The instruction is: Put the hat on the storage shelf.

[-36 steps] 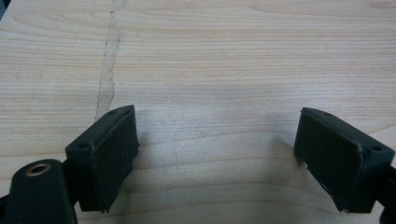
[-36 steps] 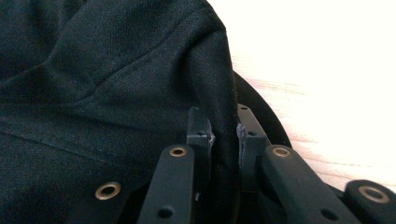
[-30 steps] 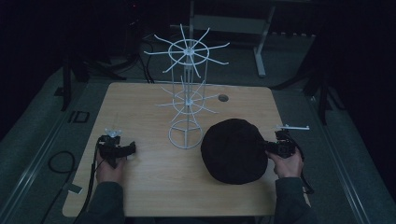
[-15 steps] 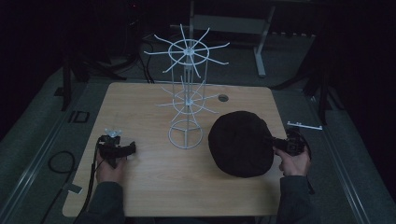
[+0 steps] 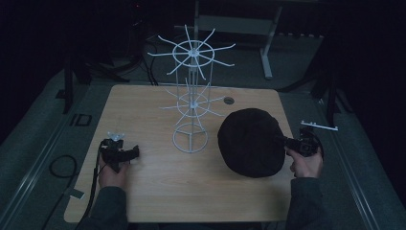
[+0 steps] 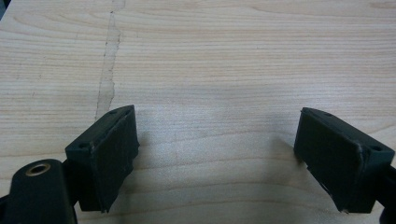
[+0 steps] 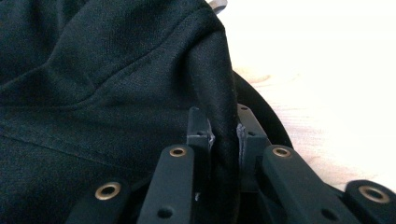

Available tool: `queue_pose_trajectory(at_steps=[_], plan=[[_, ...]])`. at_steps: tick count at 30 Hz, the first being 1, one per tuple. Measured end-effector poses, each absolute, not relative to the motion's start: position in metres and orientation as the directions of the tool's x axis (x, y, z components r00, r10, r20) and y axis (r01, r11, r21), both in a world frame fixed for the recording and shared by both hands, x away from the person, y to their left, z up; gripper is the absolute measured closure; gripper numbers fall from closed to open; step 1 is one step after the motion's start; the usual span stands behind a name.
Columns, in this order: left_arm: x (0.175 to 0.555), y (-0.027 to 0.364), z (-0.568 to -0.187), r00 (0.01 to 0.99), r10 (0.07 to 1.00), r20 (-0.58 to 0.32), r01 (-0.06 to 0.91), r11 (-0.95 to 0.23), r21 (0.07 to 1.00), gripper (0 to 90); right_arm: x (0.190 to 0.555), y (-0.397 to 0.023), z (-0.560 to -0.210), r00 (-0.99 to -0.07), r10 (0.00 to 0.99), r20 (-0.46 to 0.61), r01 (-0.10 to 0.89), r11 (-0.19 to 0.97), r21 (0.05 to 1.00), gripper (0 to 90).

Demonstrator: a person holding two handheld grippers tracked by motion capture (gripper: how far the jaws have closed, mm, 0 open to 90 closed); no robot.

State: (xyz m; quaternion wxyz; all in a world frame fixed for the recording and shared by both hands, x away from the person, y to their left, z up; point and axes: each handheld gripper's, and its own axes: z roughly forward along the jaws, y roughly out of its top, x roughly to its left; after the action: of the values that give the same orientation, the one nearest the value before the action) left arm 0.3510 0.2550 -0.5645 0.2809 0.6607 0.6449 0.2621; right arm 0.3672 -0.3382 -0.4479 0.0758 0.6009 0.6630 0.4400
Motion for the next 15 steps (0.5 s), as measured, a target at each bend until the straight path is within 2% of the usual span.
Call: queue_pose_trajectory(at_steps=[15], plan=[[0.351, 0.255, -0.564, 0.032, 0.999, -0.015, 0.707, -0.012, 0.707, 14.6, 0.373, -0.342, -0.425, -0.280, 0.864, 0.418, 0.709, -0.108, 0.697, 79.6]])
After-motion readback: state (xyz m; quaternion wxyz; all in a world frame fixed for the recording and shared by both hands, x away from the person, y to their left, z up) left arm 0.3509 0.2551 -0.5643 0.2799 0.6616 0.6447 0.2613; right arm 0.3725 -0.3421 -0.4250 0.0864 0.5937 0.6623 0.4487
